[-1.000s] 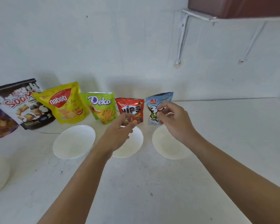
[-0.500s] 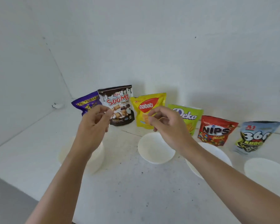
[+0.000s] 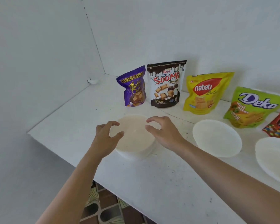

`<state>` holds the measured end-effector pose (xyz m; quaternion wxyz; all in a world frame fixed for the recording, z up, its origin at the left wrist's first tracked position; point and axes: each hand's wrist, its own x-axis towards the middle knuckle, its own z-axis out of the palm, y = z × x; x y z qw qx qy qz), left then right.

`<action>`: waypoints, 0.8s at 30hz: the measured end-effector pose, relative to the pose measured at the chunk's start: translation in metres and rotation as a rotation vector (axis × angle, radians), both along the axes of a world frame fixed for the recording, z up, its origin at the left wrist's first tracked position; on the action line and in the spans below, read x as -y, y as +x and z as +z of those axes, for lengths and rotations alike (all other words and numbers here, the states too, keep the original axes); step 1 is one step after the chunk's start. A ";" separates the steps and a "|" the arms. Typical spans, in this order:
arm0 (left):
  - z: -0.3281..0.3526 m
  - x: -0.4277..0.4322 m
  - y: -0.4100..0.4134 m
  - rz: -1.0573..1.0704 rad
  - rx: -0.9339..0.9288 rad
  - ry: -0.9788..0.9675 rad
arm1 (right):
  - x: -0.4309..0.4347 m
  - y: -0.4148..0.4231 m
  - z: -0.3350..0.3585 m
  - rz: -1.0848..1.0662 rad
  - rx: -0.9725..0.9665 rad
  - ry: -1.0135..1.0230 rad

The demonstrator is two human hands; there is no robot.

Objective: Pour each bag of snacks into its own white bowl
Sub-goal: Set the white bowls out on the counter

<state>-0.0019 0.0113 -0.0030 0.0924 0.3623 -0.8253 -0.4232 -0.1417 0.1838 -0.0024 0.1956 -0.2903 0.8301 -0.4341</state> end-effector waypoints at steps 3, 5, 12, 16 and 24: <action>-0.008 0.007 0.000 -0.014 0.028 -0.025 | 0.009 0.005 -0.012 -0.017 0.080 0.123; -0.011 0.010 0.001 -0.016 0.025 -0.083 | 0.011 0.006 -0.016 -0.025 0.046 0.149; -0.014 0.015 0.000 -0.026 -0.006 -0.073 | 0.014 0.005 -0.017 -0.029 0.012 0.155; -0.015 0.020 -0.001 -0.080 0.036 -0.085 | 0.014 0.004 -0.014 -0.002 -0.012 0.184; -0.009 0.020 0.002 -0.085 0.004 -0.120 | 0.018 0.005 -0.011 -0.040 -0.049 0.173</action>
